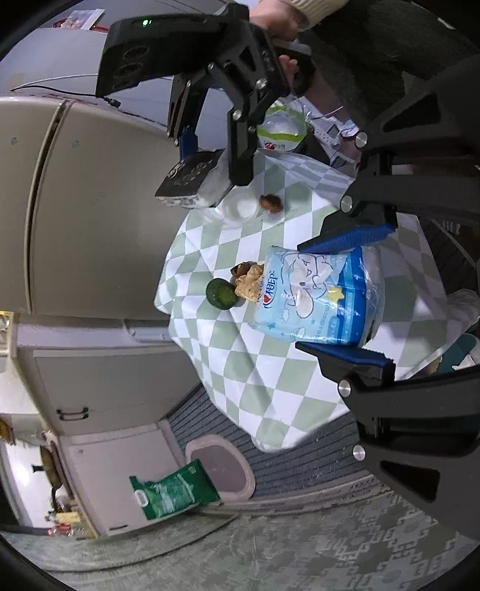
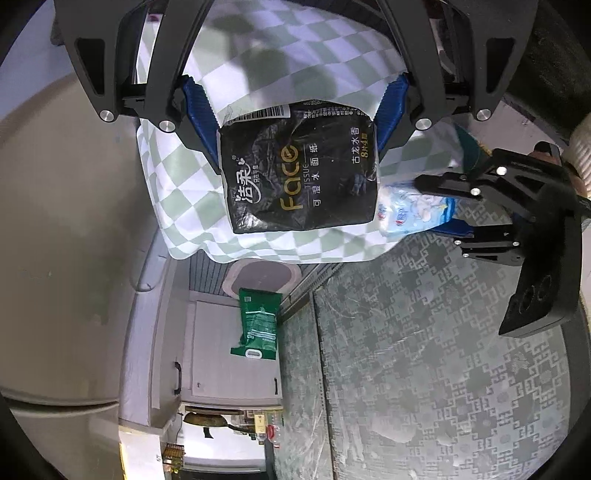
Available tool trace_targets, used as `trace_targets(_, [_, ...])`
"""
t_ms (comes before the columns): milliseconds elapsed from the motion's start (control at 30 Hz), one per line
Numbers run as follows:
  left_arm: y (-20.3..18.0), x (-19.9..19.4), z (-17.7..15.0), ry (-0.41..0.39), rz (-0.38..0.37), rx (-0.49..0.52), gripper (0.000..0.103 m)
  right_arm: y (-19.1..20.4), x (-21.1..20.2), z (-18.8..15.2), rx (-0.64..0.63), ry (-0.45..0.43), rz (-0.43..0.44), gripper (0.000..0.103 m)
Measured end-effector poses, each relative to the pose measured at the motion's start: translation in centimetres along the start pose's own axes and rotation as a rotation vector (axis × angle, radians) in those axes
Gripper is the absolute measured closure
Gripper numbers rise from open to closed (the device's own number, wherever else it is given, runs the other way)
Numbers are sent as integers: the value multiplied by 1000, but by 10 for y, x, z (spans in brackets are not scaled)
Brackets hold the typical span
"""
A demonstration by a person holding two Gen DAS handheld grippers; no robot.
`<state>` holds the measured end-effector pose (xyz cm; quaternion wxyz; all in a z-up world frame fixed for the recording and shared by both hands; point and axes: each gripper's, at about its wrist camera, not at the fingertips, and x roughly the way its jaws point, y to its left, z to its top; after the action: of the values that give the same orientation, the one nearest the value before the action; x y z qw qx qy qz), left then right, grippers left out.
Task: Collect trash
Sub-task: 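Carry the blue pack with the left gripper while the right gripper carries the black pack to the bin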
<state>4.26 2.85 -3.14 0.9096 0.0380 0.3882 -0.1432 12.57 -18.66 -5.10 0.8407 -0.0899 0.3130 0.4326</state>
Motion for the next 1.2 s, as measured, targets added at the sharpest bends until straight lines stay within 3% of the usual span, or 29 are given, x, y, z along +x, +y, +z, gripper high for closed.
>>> trace_targets(233, [0,-23,0,-58,76,-87,55,5,-23,3,19,-60,-38,28])
trace_targets(400, [0,-34,4,-93,86,-102,55,-12,-19,11,117,-61,-44,28])
trace_targets(567, [4,-32,2,-82,93,-104,55,-12,-4,17,122,-34,-90,27])
trace_targets(833, [5,-32,-5,-64,88,-83,55,-23,35,5,224,53,-67,27])
trace_targets(1200, [12,-33,-11,-70,92,-122,55,-25,38,5,191,-25,-45,33])
